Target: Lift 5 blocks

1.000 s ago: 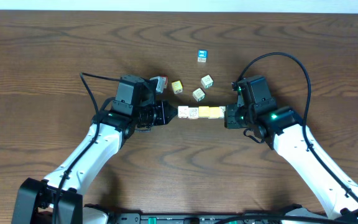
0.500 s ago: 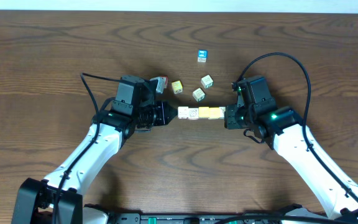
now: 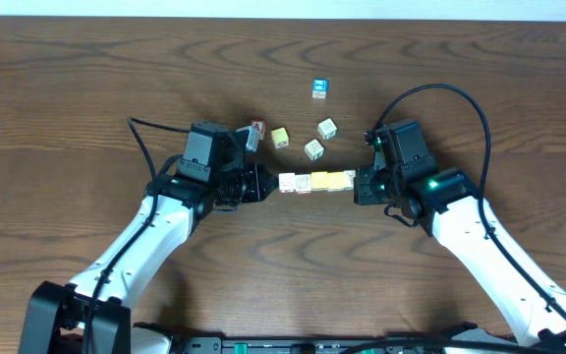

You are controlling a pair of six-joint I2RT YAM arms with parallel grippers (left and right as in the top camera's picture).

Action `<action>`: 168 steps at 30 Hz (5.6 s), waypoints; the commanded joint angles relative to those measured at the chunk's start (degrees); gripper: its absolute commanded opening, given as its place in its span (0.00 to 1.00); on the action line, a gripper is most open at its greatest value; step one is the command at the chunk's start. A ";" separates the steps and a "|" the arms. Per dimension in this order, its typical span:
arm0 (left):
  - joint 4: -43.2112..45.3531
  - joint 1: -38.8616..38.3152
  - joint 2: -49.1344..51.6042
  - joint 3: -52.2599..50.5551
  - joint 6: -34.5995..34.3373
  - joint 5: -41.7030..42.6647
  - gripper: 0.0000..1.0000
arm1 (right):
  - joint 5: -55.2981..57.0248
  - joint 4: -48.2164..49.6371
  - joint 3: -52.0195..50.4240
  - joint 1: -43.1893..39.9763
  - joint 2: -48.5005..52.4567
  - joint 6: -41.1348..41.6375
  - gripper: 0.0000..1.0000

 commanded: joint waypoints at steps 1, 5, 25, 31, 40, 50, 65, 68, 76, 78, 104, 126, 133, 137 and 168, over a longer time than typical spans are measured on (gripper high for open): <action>0.72 -2.75 -0.42 2.54 0.96 7.17 0.07 | -13.57 1.09 2.47 2.51 -0.68 0.39 0.01; 0.63 -2.75 0.13 2.54 0.96 7.21 0.07 | -13.53 0.79 2.40 2.51 -0.66 0.39 0.01; 0.50 -4.68 2.34 2.54 1.20 4.02 0.07 | -12.92 0.52 2.38 2.51 3.63 0.37 0.01; 0.35 -4.85 3.69 2.32 1.20 3.52 0.07 | -12.48 0.46 2.38 2.51 3.69 0.37 0.01; 0.35 -5.27 6.36 2.32 1.20 3.28 0.07 | -12.46 0.28 2.32 2.51 4.02 0.37 0.01; 0.35 -5.27 6.36 2.32 1.20 2.82 0.07 | -12.35 0.31 2.29 2.51 7.08 0.37 0.01; 0.35 -7.26 6.62 2.32 1.20 -0.50 0.07 | -12.31 0.74 2.29 2.54 7.93 0.37 0.01; 0.35 -7.37 7.34 2.32 1.18 -0.55 0.07 | -12.31 0.74 2.29 2.51 7.98 0.35 0.01; 0.35 -7.37 10.95 2.32 1.16 -0.48 0.07 | -11.76 0.70 2.27 2.54 8.13 0.11 0.01; 0.37 -7.37 11.15 2.32 1.18 -0.52 0.07 | -11.39 0.68 2.23 2.54 8.39 -0.09 0.01; 0.57 -7.58 13.62 1.27 1.18 -4.24 0.07 | -7.58 2.01 1.42 6.38 15.19 -0.13 0.01; 0.85 -7.56 16.46 1.25 1.20 -9.60 0.07 | 0.15 2.97 -4.13 6.36 16.61 1.95 0.01; 0.72 -7.56 16.46 1.25 1.22 -13.84 0.07 | 6.97 2.86 -4.48 6.36 16.61 4.15 0.01; 0.57 -7.56 16.46 1.25 1.25 -19.89 0.07 | 12.37 2.71 -4.48 6.36 16.61 6.71 0.01; 5.53 -7.39 -2.32 5.73 8.76 -48.15 0.61 | 35.50 40.24 -4.46 -3.58 16.61 -0.50 0.99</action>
